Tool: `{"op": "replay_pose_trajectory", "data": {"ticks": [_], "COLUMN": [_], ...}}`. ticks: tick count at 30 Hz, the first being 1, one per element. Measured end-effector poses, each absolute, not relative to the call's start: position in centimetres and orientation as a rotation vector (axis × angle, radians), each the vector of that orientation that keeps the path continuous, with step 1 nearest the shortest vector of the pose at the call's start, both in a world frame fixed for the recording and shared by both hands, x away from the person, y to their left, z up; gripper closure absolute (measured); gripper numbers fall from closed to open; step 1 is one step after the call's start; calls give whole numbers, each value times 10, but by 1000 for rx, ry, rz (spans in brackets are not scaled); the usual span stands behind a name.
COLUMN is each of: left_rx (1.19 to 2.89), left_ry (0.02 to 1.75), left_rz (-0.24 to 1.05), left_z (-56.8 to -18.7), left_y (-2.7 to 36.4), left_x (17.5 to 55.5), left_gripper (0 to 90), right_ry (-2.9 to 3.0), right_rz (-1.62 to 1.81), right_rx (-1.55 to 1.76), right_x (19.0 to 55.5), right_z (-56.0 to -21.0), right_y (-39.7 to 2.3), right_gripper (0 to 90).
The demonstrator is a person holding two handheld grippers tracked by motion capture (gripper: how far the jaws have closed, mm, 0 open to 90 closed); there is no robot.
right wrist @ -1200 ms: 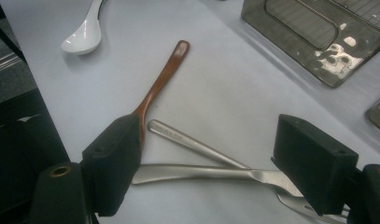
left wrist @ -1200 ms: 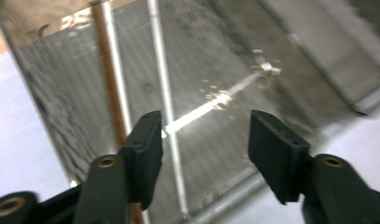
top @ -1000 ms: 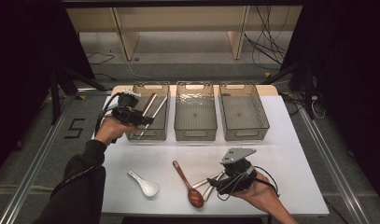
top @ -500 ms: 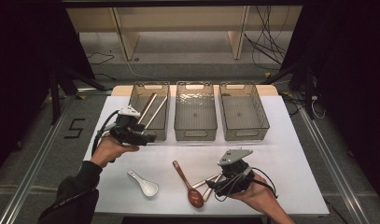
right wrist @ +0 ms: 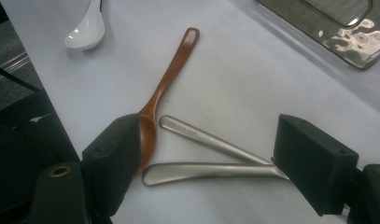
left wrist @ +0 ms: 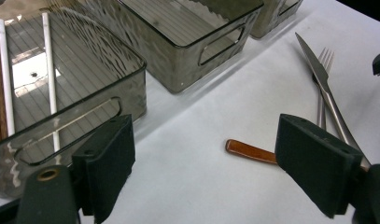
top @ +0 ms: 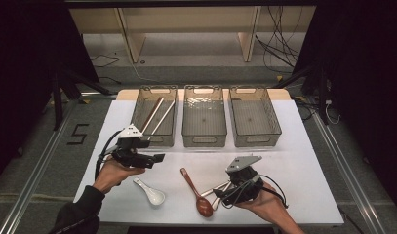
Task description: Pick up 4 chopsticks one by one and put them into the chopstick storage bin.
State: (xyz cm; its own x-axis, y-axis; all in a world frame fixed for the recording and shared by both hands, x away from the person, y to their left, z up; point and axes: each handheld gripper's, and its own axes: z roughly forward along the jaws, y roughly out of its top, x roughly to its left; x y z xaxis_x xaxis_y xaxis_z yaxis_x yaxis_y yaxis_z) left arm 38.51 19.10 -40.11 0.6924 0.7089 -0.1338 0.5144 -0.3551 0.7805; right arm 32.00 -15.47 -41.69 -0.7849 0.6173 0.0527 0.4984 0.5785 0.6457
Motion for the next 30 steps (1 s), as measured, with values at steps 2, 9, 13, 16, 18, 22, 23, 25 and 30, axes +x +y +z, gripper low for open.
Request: {"op": "replay_pose_trajectory", "data": {"ticks": [2, 9, 13, 16, 18, 22, 23, 25, 30], "left_rx": [2033, 2040, 2029, 2020, 2009, 2006, 2005, 2011, 1995], "left_ry": [938, 933, 927, 924, 931, 933, 931, 927, 924], "left_rz": [284, 293, 296, 302, 304, 311, 315, 323, 330], "left_z": [-403, -405, -404, -403, -402, -402, -402, -401, -400], "left_y": [190, 188, 187, 187, 187, 188, 187, 188, 189], "left_x": [381, 370, 366, 364, 364, 362, 362, 360, 354], "left_gripper": [195, 186, 182, 179, 178, 177, 176, 176, 165], "right_ry": [2632, 2650, 2656, 2664, 2671, 2689, 2693, 2698, 2702], "right_rz": [990, 982, 974, 973, 968, 960, 957, 949, 934], "right_rx": [950, 961, 972, 976, 977, 962, 966, 953, 953], "right_x": [321, 323, 326, 328, 329, 331, 331, 332, 332], "right_z": [-418, -421, -423, -425, -427, -430, -431, -432, -433], "right_y": [-153, -146, -142, -139, -135, -129, -127, -125, -121], "right_gripper": [242, 244, 244, 247, 247, 248, 248, 248, 249]}}
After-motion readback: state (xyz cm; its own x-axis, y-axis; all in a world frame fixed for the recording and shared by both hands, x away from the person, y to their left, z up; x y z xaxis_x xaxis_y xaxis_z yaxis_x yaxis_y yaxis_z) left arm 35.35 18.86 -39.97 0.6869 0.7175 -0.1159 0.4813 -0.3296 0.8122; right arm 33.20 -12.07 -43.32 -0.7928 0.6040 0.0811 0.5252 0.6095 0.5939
